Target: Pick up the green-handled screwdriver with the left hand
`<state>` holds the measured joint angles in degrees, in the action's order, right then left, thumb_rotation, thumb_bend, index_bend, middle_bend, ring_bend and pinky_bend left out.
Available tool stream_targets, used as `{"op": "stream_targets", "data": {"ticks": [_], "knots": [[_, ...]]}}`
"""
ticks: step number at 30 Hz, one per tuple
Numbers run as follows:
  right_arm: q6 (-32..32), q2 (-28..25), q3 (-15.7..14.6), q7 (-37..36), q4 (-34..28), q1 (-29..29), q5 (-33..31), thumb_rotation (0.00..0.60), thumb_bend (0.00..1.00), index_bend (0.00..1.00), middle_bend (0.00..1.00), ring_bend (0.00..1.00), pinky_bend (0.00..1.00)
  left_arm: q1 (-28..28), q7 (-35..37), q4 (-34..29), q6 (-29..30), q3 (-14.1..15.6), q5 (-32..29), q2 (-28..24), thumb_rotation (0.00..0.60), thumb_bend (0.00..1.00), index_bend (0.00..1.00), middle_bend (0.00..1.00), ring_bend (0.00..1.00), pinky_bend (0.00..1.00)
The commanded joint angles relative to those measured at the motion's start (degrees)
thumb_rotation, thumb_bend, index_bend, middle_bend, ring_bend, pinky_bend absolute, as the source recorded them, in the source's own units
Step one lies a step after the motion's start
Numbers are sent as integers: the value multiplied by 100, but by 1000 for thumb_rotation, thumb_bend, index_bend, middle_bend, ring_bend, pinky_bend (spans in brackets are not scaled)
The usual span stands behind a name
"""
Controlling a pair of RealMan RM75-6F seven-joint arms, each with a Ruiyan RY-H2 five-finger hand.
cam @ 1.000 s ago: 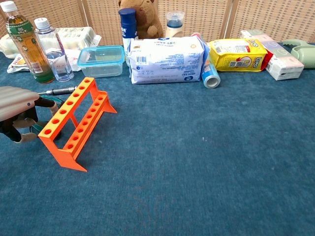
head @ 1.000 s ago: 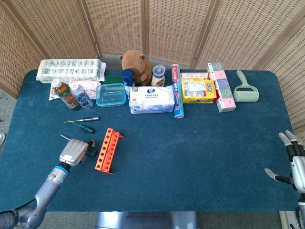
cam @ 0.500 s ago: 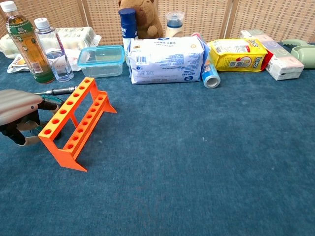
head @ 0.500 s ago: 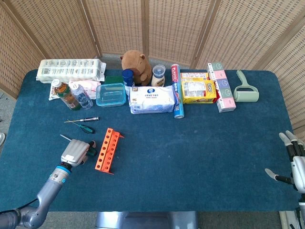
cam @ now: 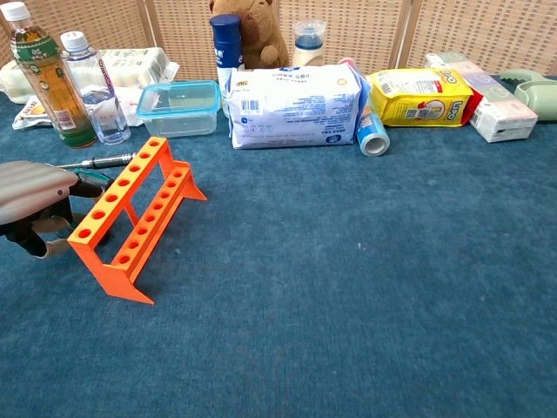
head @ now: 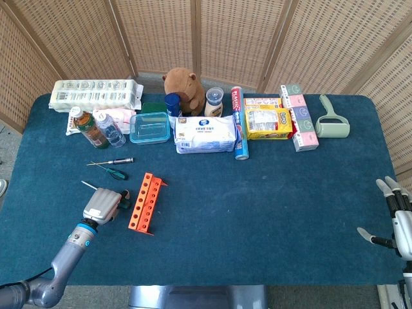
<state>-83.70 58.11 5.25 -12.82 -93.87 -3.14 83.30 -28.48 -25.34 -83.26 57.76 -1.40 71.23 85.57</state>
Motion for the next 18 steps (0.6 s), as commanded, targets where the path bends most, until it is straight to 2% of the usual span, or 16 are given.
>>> {"op": "stream_targets", "data": {"ticks": [1,12,18], "knots": [[1,-1,4,-1,0,-1,-8,600,170,34,0,0,0,-7,-33,16,-3,4,-25,25,600,365,365,943,874,994],[9,-19,2,-45,-6,-4,0,600,170,34,0,0,0,-25,-115,37,-2,13,-117,83,600,388,369,943,874,993],[15,-24,-2,-59,-10,-7,7,600,170,34,0,0,0,-25,-151,23,10,22,-146,94,600,444,458,943,875,994]]}}
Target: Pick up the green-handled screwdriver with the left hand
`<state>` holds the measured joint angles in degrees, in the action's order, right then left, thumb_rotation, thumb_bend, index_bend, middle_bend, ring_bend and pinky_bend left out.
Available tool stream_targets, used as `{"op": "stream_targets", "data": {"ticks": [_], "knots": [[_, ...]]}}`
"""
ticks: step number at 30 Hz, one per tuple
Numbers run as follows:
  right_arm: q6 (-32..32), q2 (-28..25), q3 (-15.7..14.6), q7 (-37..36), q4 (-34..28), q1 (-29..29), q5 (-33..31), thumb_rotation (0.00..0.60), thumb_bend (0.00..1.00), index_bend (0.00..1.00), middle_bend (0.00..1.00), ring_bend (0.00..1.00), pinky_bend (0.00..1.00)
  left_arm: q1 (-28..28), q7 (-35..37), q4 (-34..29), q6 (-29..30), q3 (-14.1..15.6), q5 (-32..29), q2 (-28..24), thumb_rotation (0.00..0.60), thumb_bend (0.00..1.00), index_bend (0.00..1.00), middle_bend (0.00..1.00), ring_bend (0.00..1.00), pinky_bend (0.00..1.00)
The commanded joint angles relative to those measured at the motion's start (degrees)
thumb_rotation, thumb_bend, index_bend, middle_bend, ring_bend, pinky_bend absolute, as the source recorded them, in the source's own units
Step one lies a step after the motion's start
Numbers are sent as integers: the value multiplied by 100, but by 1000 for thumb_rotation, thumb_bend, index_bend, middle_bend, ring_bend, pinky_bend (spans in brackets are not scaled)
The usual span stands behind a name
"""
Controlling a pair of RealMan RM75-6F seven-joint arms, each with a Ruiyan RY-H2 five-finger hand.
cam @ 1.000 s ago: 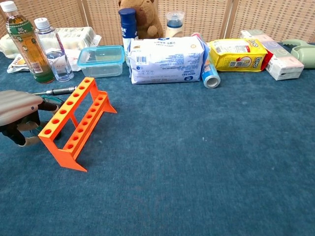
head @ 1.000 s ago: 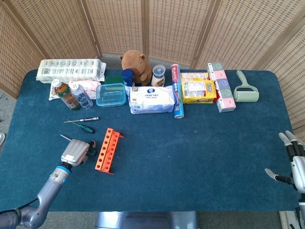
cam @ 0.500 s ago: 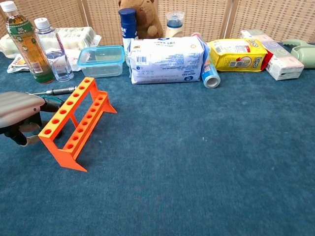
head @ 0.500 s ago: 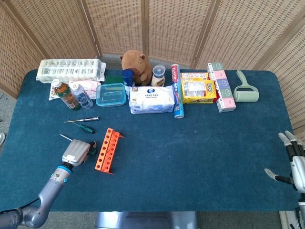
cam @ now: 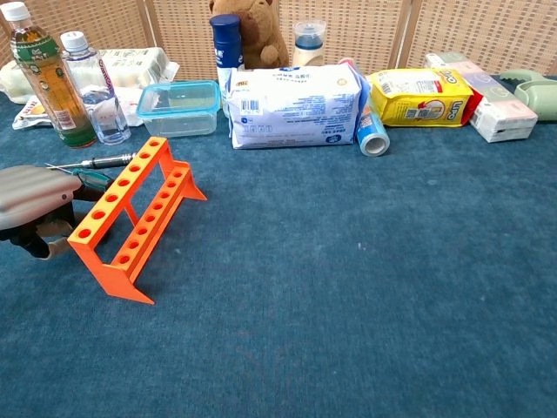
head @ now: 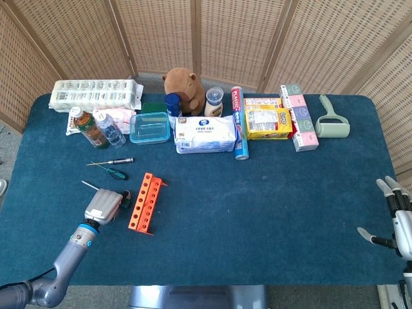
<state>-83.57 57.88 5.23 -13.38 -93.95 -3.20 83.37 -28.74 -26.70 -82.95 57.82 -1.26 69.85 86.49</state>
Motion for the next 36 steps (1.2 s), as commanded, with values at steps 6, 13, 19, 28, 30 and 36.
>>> {"op": "stream_targets", "data": {"ticks": [6,13,19,28,30,36], "knots": [[8,-9,1,-26,0,-3,-2,600,171,34,0,0,0,23,-4,-85,77,2,-1,-41,600,471,495,943,874,994],[7,-20,-9,-51,-11,-2,19,600,170,34,0,0,0,108,116,-463,358,-24,171,-352,600,488,497,943,875,993],[10,-22,-22,-45,-24,-2,35,600,170,34,0,0,0,188,270,-801,524,-21,293,-706,600,492,498,943,874,993],[30,-16,-28,-18,-34,-13,30,600,170,34,0,0,0,382,967,-1911,997,-101,789,-1664,600,492,500,943,875,994],[27,-12,-31,-3,-36,-11,33,600,170,34,0,0,0,470,1353,-2239,1210,-110,1085,-1974,600,492,503,943,874,993],[46,21,-48,77,-41,-20,40,600,170,34,0,0,0,627,2635,-2611,1486,-13,1759,-2520,600,492,506,943,874,993]]}}
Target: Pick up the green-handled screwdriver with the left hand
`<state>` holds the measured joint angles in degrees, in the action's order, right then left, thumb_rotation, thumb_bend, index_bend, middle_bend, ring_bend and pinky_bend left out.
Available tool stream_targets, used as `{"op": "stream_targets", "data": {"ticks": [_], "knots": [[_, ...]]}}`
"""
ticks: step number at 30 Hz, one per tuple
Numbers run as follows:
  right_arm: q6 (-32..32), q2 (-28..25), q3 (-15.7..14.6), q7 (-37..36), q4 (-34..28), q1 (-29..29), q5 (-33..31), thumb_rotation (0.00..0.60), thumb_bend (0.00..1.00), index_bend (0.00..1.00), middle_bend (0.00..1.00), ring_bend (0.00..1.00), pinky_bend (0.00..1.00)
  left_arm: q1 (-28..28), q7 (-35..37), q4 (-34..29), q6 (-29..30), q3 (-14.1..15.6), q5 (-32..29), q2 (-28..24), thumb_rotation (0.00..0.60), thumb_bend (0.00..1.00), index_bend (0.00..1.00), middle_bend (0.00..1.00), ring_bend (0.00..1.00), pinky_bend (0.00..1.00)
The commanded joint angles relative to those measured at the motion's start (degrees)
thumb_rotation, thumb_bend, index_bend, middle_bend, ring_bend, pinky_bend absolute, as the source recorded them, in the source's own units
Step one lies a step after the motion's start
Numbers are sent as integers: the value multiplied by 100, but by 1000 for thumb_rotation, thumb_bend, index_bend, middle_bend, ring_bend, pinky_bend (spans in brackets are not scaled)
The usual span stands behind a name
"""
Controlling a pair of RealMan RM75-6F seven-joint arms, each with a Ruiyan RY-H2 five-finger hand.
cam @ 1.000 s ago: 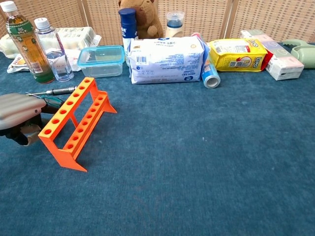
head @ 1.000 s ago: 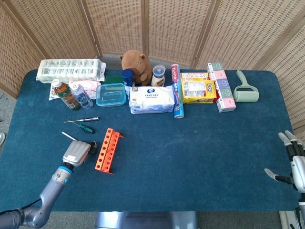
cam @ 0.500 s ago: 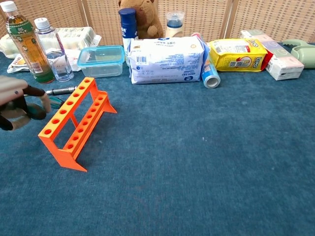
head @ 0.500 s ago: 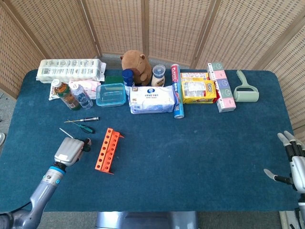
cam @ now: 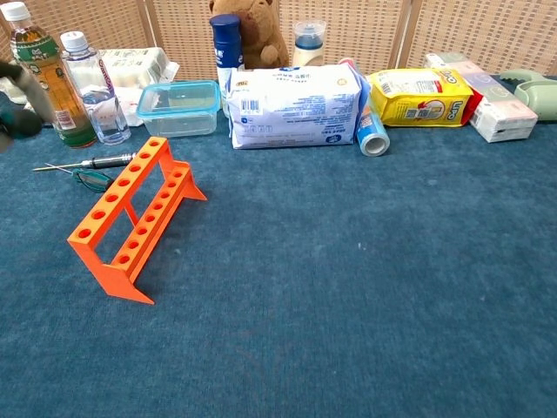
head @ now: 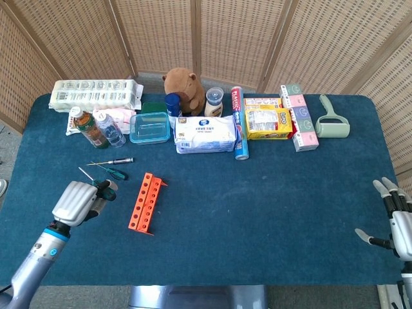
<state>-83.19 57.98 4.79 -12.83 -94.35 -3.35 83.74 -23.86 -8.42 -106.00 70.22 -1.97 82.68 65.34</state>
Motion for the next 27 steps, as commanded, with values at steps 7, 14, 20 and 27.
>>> {"op": "stream_targets", "data": {"ticks": [7,14,20,27], "knots": [[31,47,-7,138,-16,-18,-25,600,170,34,0,0,0,99,3013,-423,181,295,1152,-877,600,491,506,943,874,994],[43,56,-8,179,-28,-24,-37,600,171,34,0,0,0,-115,4939,-543,-41,639,1785,-1201,600,491,506,943,875,994],[32,40,-1,138,-22,-15,-51,600,170,34,0,0,0,-178,5979,-581,239,859,2342,-1275,600,491,506,943,874,994],[36,22,2,94,-15,-16,-50,600,170,34,0,0,0,-77,6887,-364,915,1119,2919,-1322,600,491,506,943,874,993]]}}
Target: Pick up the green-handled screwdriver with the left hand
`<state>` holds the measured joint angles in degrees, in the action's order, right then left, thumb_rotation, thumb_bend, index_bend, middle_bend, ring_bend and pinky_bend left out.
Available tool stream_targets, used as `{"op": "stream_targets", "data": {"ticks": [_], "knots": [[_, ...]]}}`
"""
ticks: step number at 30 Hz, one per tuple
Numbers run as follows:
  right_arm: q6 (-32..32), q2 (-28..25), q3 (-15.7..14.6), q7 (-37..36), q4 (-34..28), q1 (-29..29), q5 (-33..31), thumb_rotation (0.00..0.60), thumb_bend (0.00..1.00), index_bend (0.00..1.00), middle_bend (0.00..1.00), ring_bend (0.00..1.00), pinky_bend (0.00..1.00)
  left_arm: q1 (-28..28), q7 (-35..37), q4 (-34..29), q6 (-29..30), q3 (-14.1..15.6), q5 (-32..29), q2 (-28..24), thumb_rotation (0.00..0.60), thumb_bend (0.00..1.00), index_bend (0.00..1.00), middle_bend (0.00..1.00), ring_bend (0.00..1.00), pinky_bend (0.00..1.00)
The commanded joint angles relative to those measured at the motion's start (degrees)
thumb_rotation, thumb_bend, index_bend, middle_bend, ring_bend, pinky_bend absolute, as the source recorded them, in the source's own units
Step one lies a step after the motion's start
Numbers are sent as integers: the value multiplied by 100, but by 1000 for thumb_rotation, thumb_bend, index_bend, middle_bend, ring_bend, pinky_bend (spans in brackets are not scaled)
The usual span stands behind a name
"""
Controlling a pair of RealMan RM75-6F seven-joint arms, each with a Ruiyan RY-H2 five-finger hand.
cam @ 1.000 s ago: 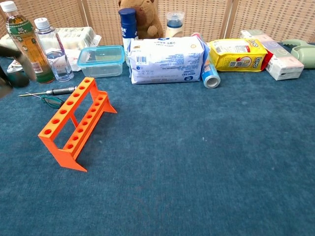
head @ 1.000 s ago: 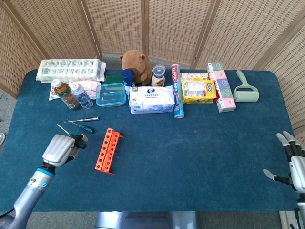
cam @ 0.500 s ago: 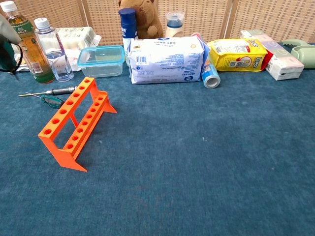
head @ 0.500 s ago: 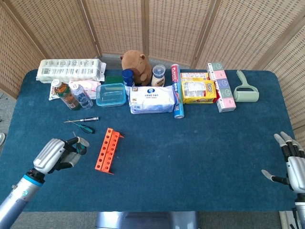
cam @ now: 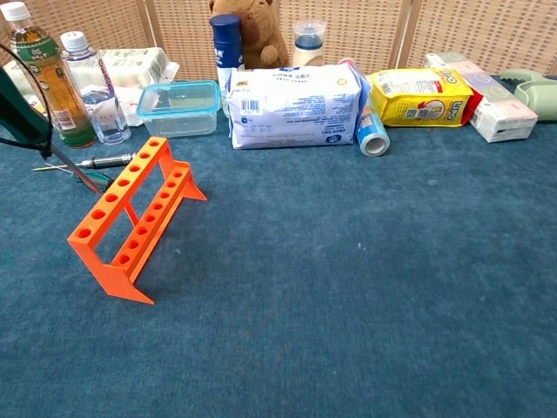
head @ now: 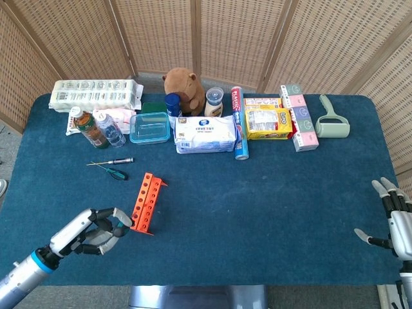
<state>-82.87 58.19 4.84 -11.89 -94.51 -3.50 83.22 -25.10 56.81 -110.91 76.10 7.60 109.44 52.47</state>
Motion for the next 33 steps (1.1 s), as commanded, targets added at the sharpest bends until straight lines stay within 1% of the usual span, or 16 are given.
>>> {"op": "stream_targets", "data": {"ticks": [1,4,12,15,19,22,25,33], "knots": [[5,2,-6,4,0,-1,5,600,170,34,0,0,0,64,461,178,423,195,307,-30,600,491,506,943,874,994],[8,11,-15,35,-4,-2,15,600,170,34,0,0,0,145,666,356,730,266,404,-31,600,491,506,943,874,994],[31,32,-19,99,-16,-15,5,600,170,33,0,0,0,208,1003,566,993,400,409,-87,600,491,506,943,874,993],[35,41,-26,131,-20,-16,8,600,171,34,0,0,0,203,1238,616,951,476,321,-73,600,491,506,943,875,994],[44,44,-23,154,-25,-19,-10,600,170,34,0,0,0,121,1942,755,954,597,313,-33,600,492,507,943,875,993],[45,40,-16,154,-31,-19,-24,600,170,33,0,0,0,114,2173,692,913,659,172,-56,600,491,507,943,874,993],[48,31,-21,147,-37,-17,-22,600,170,34,0,0,0,105,2315,644,855,688,32,-54,600,492,506,943,874,994],[49,14,-24,131,-54,-12,-25,600,170,34,0,0,0,49,2268,574,675,672,-181,-72,600,492,507,943,875,993]]}}
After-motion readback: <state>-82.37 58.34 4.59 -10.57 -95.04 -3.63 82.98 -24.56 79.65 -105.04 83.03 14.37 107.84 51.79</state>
